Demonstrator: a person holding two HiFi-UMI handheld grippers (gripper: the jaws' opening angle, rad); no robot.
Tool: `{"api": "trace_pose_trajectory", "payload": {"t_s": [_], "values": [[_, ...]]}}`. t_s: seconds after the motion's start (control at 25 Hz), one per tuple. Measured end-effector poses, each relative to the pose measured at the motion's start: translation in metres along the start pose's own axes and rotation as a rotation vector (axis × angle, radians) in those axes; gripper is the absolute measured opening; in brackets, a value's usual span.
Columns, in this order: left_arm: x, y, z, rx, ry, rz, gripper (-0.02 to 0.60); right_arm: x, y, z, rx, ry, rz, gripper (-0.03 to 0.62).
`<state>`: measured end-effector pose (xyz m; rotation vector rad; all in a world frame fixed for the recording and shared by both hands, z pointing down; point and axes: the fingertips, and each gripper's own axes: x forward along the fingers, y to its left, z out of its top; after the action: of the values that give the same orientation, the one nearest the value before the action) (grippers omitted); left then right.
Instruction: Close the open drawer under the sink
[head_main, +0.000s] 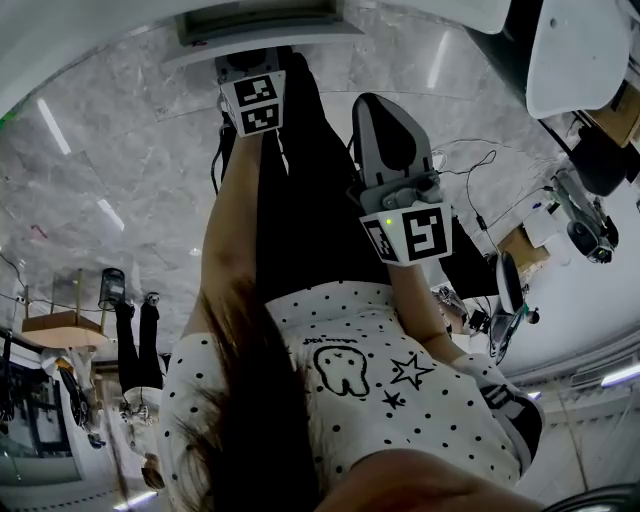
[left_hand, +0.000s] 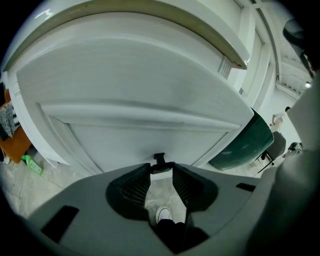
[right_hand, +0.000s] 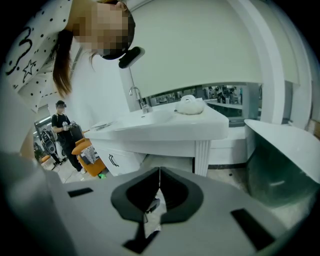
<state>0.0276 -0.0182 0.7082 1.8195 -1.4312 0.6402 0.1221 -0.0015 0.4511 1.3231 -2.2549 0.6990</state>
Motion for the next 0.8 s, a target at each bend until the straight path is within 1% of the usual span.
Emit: {"api": "trace_pose_trajectory", "payload": {"t_s": [0.32,0.8], "values": [[0.0006,0.0041,0.0073,-0.003,0.003,0.001,0.137,0.0066,0.0024,0.0052,0.008,0.000,-0.004,0.015],[-0.0034,-0.0002,0.0090,0.020,0.005,-0.017,0.132,0.0077,0.0042,0.0040,0.010,0.013,0.004,0.015]]}}
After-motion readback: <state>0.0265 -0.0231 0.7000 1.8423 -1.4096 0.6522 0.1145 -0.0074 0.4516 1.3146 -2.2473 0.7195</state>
